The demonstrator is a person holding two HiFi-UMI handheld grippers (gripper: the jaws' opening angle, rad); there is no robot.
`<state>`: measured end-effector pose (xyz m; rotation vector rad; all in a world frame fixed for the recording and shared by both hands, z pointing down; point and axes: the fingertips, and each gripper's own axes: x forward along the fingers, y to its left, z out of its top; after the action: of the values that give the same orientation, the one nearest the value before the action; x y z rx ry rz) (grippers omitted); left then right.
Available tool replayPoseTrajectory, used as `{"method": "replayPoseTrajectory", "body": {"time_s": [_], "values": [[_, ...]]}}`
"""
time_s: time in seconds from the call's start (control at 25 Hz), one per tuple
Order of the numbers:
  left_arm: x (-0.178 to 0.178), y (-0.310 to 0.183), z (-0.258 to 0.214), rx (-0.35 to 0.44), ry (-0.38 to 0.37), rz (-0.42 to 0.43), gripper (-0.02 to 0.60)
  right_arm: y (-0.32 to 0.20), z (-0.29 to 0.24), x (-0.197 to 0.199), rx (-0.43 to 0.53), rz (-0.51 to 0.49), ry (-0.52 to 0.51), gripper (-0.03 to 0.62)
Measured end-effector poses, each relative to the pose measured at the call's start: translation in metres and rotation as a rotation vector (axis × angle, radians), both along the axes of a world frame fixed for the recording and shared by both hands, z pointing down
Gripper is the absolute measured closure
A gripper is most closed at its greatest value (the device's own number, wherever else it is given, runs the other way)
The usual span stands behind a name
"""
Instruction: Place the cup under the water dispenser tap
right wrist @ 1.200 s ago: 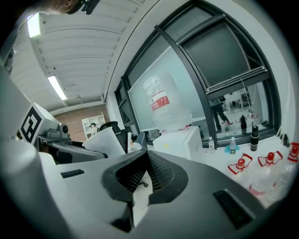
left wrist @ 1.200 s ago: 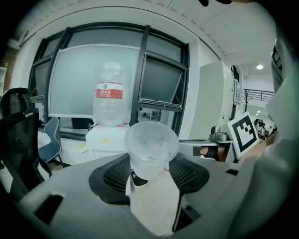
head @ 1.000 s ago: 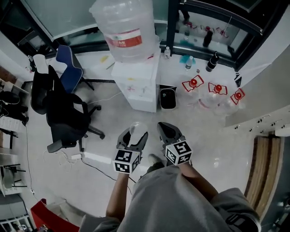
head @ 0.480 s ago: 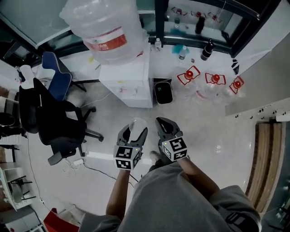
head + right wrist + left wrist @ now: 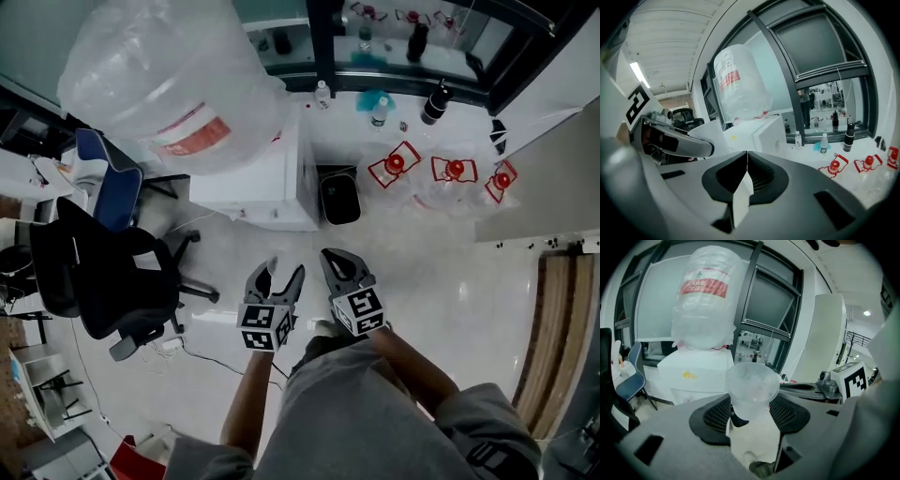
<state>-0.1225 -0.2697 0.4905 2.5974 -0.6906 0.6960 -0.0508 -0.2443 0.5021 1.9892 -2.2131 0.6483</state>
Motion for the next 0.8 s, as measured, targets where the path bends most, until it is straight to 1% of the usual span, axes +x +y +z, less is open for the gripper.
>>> {"method": "replayPoseTrajectory", "body": {"time_s": [0.08, 0.16, 0.28, 0.48, 0.6, 0.72, 0.8], "values": [[0.010, -0.008, 0.012, -0.008, -0.010, -0.007, 0.323, -0.009, 0.013, 0.005, -0.009, -0.016, -0.001, 0.583], [0.014, -0.016, 0.028, -0.007, -0.039, -0.007, 0.324, -0.017, 0.029, 0.007, -0.025, -0.017, -0.016, 0.583], [0.006, -0.026, 0.057, -0.026, -0.098, -0.014, 0.323, -0.025, 0.052, 0.006, -0.056, -0.003, -0.039, 0.583], [-0.004, -0.044, 0.104, -0.046, -0.147, -0.012, 0.323, -0.044, 0.093, 0.017, -0.073, 0.037, -0.066, 0.583], [-0.004, -0.051, 0.132, -0.042, -0.168, 0.018, 0.324, -0.051, 0.117, 0.013, -0.077, 0.056, -0.079, 0.583], [-0.002, -0.058, 0.156, -0.036, -0.163, 0.062, 0.324, -0.056, 0.141, 0.004, -0.082, 0.082, -0.083, 0.583], [0.000, -0.060, 0.169, -0.026, -0.159, 0.109, 0.324, -0.058, 0.156, -0.001, -0.091, 0.096, -0.079, 0.583]]}}
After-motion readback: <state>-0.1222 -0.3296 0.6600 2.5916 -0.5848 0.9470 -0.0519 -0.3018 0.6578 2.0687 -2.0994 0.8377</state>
